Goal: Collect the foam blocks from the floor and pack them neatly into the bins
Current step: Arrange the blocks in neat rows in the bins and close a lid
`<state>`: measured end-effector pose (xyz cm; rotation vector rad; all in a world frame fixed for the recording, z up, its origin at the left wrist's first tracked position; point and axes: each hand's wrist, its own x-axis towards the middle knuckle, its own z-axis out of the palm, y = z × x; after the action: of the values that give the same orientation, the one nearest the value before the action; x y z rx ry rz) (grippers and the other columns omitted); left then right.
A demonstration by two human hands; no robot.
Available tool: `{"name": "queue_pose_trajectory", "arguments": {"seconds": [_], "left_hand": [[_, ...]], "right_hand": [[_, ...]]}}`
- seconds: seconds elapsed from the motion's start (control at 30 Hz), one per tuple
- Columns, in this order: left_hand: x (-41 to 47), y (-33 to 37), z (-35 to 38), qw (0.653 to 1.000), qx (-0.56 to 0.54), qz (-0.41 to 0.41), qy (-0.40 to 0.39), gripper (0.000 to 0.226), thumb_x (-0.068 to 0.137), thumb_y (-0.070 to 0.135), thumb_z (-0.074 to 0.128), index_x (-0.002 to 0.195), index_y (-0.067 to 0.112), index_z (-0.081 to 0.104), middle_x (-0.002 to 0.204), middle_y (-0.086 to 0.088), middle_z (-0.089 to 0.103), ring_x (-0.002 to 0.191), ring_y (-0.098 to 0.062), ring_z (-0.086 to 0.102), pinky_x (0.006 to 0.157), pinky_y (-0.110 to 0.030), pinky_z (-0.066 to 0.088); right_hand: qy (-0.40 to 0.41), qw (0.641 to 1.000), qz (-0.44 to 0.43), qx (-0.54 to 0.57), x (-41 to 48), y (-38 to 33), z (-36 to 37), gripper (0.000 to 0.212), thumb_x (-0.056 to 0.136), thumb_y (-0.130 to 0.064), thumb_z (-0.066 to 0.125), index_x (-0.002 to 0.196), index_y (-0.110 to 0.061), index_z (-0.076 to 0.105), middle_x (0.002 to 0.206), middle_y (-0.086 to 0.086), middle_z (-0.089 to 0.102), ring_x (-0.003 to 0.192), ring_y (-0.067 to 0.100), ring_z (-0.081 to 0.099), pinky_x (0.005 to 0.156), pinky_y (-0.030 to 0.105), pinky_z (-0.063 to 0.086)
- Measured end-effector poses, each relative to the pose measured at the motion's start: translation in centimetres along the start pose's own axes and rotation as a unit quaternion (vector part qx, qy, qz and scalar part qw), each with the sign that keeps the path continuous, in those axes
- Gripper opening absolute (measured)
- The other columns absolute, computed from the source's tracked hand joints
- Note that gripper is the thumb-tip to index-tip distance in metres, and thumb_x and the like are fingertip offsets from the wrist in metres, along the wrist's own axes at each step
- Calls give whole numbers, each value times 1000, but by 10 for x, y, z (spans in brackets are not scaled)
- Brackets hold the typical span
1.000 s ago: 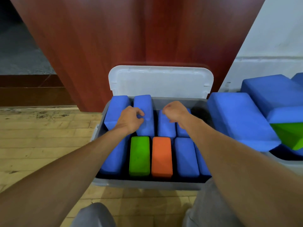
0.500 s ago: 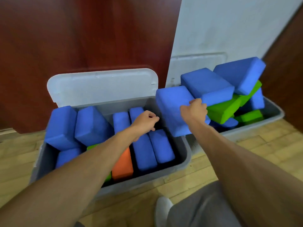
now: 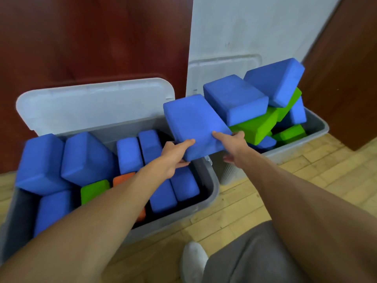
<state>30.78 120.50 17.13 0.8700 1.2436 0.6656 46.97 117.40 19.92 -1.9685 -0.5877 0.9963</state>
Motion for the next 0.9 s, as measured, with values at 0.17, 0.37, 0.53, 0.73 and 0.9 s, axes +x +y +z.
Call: {"name": "queue_pose_trajectory", "arguments": {"seconds": [0.17, 0.37, 0.53, 0.73, 0.9], "left_hand": [[-14, 14, -44, 995, -102, 11, 3, 42, 86, 29, 63, 122, 11, 50, 111, -19, 63, 84, -31, 66, 69, -35, 56], [-30, 21, -72, 992, -62, -8, -108, 34, 95, 42, 49, 113, 15, 59, 109, -19, 68, 101, -32, 67, 97, -40, 48], [-24, 15, -86, 967, 233, 98, -20, 23, 99, 27, 48, 108, 11, 62, 99, -9, 62, 92, -21, 57, 66, -19, 44], [-14, -11, -121, 865, 492, 97, 21, 26, 92, 14, 51, 116, 14, 61, 121, -7, 60, 109, -19, 55, 89, -26, 43], [-15, -32, -128, 822, 566, 61, -27, 54, 94, 21, 54, 144, 11, 38, 148, -8, 41, 131, -22, 43, 103, -26, 35]], "right_hand": [[-83, 991, -41, 99, -27, -17, 41, 70, 75, -51, 75, 122, -12, 40, 110, 5, 58, 90, 22, 61, 72, 34, 54], [-134, 977, -100, 130, -55, -48, 83, 93, 51, -48, 85, 127, -13, 47, 117, 0, 64, 105, 24, 64, 82, 48, 57], [-3, 977, -212, -27, -57, -57, 73, 81, 71, -40, 80, 128, -10, 32, 124, 7, 54, 109, 26, 56, 87, 40, 49], [38, 947, -287, -142, -58, -53, 43, 79, 72, -57, 73, 133, -21, 38, 121, -1, 58, 112, 22, 56, 78, 33, 46], [47, 936, -302, -178, -55, -52, 38, 83, 72, -65, 68, 138, -23, 41, 128, -2, 58, 117, 22, 54, 83, 36, 47]]}}
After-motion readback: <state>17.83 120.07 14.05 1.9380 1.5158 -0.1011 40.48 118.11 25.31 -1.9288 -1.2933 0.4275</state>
